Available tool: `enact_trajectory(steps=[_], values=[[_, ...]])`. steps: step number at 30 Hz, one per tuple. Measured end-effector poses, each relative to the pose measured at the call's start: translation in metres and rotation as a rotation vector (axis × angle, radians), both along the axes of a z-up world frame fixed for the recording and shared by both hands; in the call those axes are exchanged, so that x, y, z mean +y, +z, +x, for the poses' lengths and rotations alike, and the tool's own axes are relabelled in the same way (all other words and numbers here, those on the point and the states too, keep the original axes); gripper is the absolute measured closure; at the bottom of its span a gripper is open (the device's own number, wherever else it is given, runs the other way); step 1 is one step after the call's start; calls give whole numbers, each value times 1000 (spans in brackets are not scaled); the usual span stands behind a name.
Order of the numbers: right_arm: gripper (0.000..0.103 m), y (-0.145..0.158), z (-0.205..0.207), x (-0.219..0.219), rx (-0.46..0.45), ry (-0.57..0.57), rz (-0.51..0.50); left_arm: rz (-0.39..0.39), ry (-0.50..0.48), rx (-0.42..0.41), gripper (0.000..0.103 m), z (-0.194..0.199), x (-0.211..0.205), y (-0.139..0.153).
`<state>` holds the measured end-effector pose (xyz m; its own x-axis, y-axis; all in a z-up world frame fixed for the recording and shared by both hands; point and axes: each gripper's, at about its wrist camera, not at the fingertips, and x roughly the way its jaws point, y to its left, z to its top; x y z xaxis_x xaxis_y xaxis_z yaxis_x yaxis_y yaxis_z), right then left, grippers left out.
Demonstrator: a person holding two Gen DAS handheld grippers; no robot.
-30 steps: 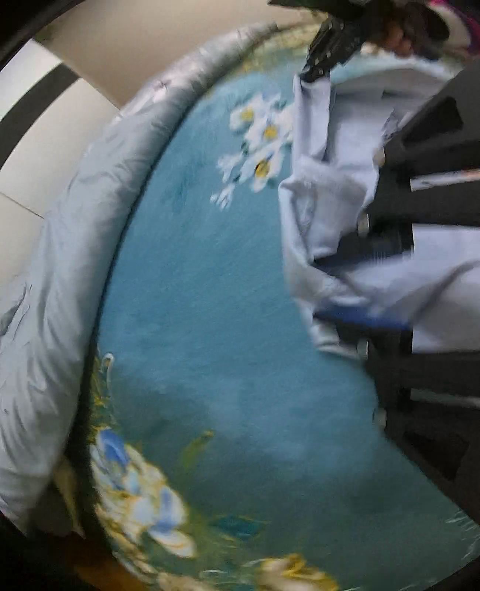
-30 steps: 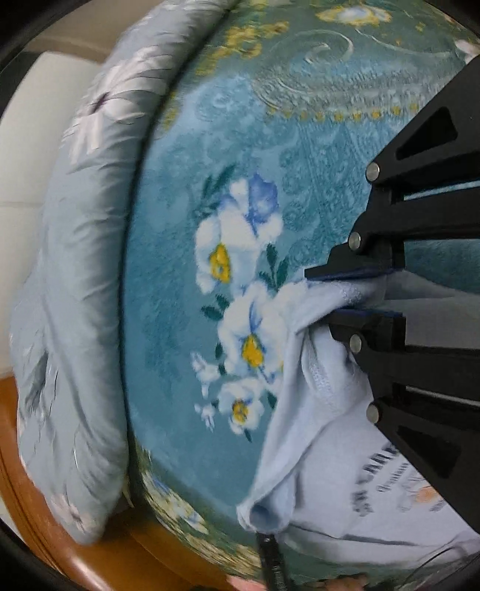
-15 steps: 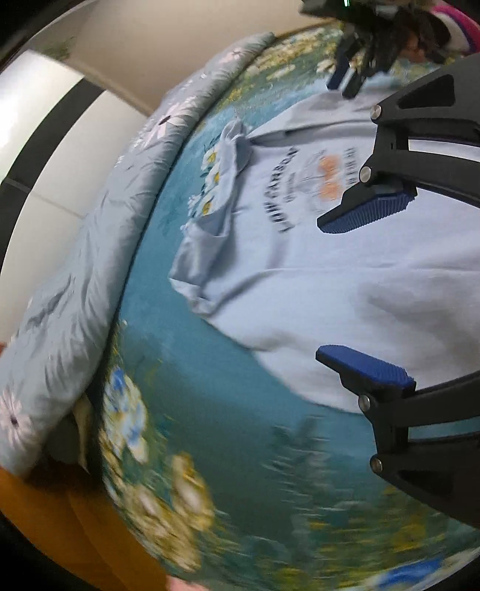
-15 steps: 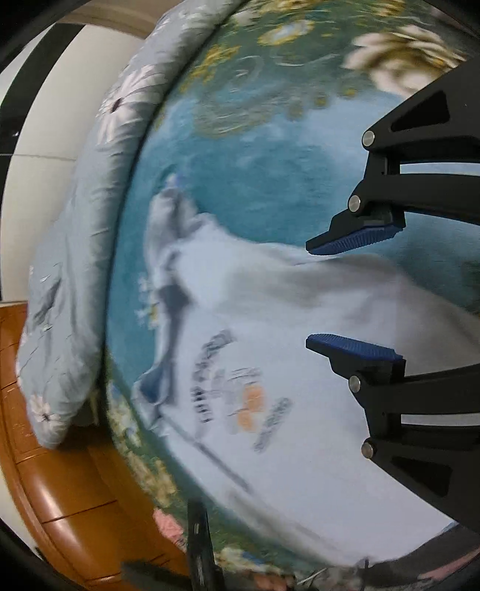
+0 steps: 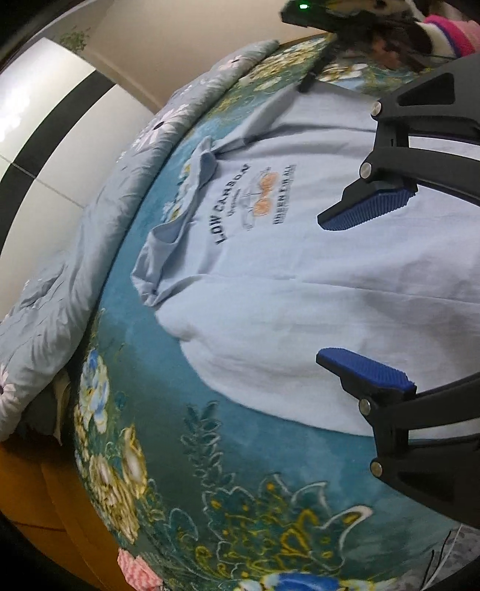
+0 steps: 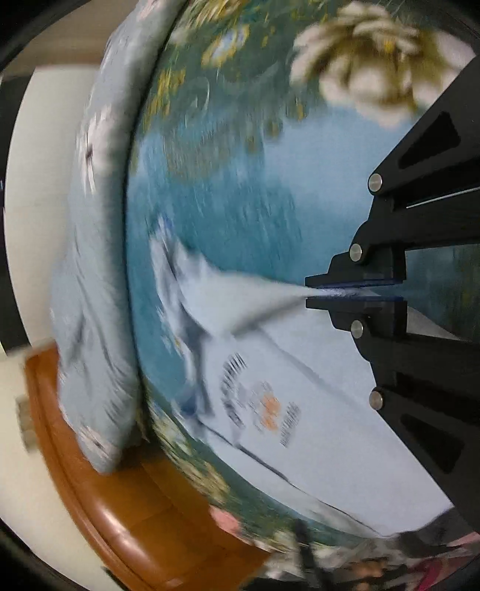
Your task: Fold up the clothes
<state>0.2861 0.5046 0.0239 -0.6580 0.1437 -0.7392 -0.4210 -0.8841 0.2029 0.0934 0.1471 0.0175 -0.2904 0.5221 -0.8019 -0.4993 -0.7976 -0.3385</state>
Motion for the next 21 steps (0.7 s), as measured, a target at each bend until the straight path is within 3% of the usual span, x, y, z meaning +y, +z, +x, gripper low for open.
enact_trajectory(steps=[3, 6, 12, 16, 18, 21], values=[[100, 12, 23, 42, 11, -213, 60, -18, -19, 2, 33, 5, 1, -4], [100, 13, 38, 79, 19, -372, 43, -34, -37, -7, 33, 8, 4, -10], [97, 6, 38, 86, -41, -462, 54, -88, -53, -16, 33, 10, 13, -25], [58, 22, 47, 59, -35, -500, 143, -119, -55, -3, 33, 11, 16, -32], [54, 36, 51, 40, 7, -479, 204, -126, -61, 19, 33, 12, 16, -32], [36, 54, 53, -1, 92, -421, 285, -122, -47, 36, 44, 11, 13, -33]])
